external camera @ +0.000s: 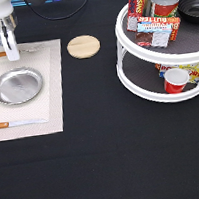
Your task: Arrange plate and fork
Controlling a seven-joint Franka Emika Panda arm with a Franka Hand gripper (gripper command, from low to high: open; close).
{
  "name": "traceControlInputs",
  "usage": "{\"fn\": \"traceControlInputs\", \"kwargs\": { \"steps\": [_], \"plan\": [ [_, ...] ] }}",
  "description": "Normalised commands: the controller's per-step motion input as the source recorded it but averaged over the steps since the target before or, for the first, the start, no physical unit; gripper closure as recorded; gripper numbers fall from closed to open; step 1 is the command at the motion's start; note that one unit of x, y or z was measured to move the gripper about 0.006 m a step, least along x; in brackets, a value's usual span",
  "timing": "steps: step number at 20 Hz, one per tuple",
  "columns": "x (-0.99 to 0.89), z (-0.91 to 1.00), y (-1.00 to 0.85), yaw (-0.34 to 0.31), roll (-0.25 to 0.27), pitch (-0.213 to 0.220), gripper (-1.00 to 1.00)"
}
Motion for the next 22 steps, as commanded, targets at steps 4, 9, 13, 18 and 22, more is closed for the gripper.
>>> {"fn": "traceControlInputs", "kwargs": {
  "steps": [4,9,13,18,22],
  "plan": [
    [-0.15,-0.16,0.10,-0.150,0.038,0.001,1.00],
    [0.18,0.24,0.24,-0.057,0.000,0.048,-1.00],
    [0.27,0.61,0.28,-0.011,-0.021,0.086,-1.00],
    [0.04,0.65,0.27,-0.006,-0.018,0.073,-1.00],
    [0.04,0.93,0.47,-0.001,-0.015,0.054,-1.00]
  ]
}}
